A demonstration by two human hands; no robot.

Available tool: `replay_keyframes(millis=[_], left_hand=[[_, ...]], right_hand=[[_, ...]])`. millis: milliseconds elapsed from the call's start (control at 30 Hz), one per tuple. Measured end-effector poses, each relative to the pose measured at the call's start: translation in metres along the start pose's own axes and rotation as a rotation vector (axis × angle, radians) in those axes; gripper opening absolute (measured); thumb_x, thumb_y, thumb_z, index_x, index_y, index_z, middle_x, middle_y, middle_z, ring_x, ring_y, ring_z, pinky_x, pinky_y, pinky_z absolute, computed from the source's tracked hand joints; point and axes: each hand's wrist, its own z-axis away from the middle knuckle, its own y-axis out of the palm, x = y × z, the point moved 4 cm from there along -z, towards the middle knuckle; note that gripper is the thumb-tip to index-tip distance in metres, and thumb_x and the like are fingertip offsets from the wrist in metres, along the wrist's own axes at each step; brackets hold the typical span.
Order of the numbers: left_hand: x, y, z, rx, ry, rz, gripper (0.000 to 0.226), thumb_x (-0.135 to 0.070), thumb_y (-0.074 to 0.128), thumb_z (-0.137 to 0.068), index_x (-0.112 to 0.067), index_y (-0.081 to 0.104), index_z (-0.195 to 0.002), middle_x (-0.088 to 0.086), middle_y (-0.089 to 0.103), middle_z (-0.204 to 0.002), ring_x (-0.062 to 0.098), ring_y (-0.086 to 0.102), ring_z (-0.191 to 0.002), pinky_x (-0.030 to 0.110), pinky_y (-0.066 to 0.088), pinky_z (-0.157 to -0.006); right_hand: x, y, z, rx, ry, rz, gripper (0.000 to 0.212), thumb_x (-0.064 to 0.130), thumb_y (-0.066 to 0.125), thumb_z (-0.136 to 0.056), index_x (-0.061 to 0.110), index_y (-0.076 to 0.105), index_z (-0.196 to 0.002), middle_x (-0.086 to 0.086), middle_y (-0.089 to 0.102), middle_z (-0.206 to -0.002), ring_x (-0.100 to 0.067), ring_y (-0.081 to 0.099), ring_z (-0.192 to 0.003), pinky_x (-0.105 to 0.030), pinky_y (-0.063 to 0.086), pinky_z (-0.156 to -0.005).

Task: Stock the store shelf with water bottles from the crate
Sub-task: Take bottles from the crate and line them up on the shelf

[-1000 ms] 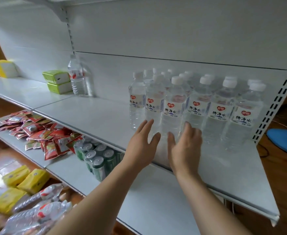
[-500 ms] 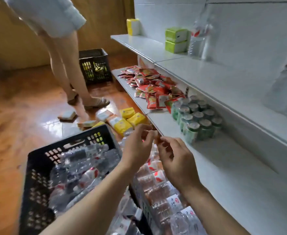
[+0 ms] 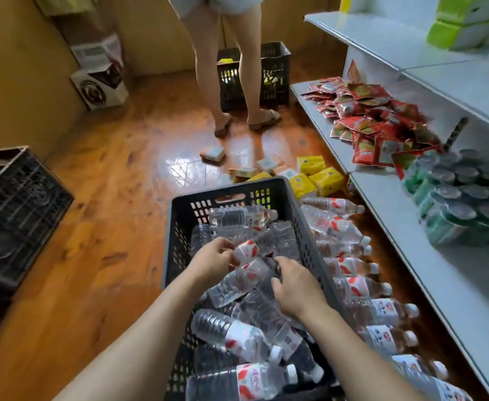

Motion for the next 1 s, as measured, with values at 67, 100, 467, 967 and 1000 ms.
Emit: replay_keyframes(millis=[67,100,467,967,1000], left_hand=[[0.016,0.01,-0.008,0.03,-0.002,0.011,0.022,-0.012,0.046,-0.101,-0.011,0.06,-0.118,0.002,0.074,-0.093,0.022,0.073,-0.089,0.045,0.059,-0.083],[0.021,0.017,-0.012,0.054,0.002,0.005,0.022,-0.013,0.046,-0.102,-0.012,0.06,-0.119,0.002,0.074,-0.097,0.023,0.072,-0.092,0.044,0.059,-0.086],[-0.003,0.072,-0.089,0.272,0.203,-0.095,0.052,-0.028,0.042,-0.105,-0.014,0.03,-0.153,0.009,0.046,-0.151,0.034,0.056,-0.126,0.049,0.049,-0.104],[-0.006,0.097,-0.181,0.104,0.418,-0.227,0.065,-0.065,0.068,-0.081,-0.016,0.042,-0.117,0.006,0.057,-0.116,0.031,0.059,-0.103,0.044,0.05,-0.089],[-0.003,0.093,-0.18,0.128,0.377,-0.211,0.069,-0.066,0.069,-0.079,-0.015,0.04,-0.117,0.008,0.06,-0.115,0.031,0.061,-0.103,0.043,0.051,-0.088]], right_hand=[[-0.006,0.016,-0.008,0.017,0.083,0.104,0.044,0.022,0.048,-0.1,0.013,0.039,-0.142,-0.008,0.055,-0.134,-0.027,0.053,-0.121,-0.036,0.045,-0.092],[-0.01,0.021,-0.014,0.018,0.157,0.13,0.043,0.022,0.047,-0.101,0.011,0.038,-0.141,-0.01,0.056,-0.132,-0.029,0.055,-0.119,-0.035,0.045,-0.086],[-0.057,0.069,-0.051,0.039,0.691,-0.115,0.059,0.044,0.031,-0.105,-0.002,0.034,-0.142,-0.025,0.05,-0.141,-0.038,0.05,-0.127,-0.04,0.041,-0.097],[-0.081,0.089,-0.052,-0.21,0.609,-0.407,0.037,0.021,0.057,-0.095,0.022,0.06,-0.132,-0.002,0.064,-0.132,-0.024,0.057,-0.124,-0.035,0.042,-0.107],[-0.079,0.09,-0.05,-0.205,0.609,-0.405,0.039,0.02,0.056,-0.096,0.022,0.058,-0.135,-0.001,0.062,-0.135,-0.023,0.054,-0.127,-0.032,0.04,-0.109]])
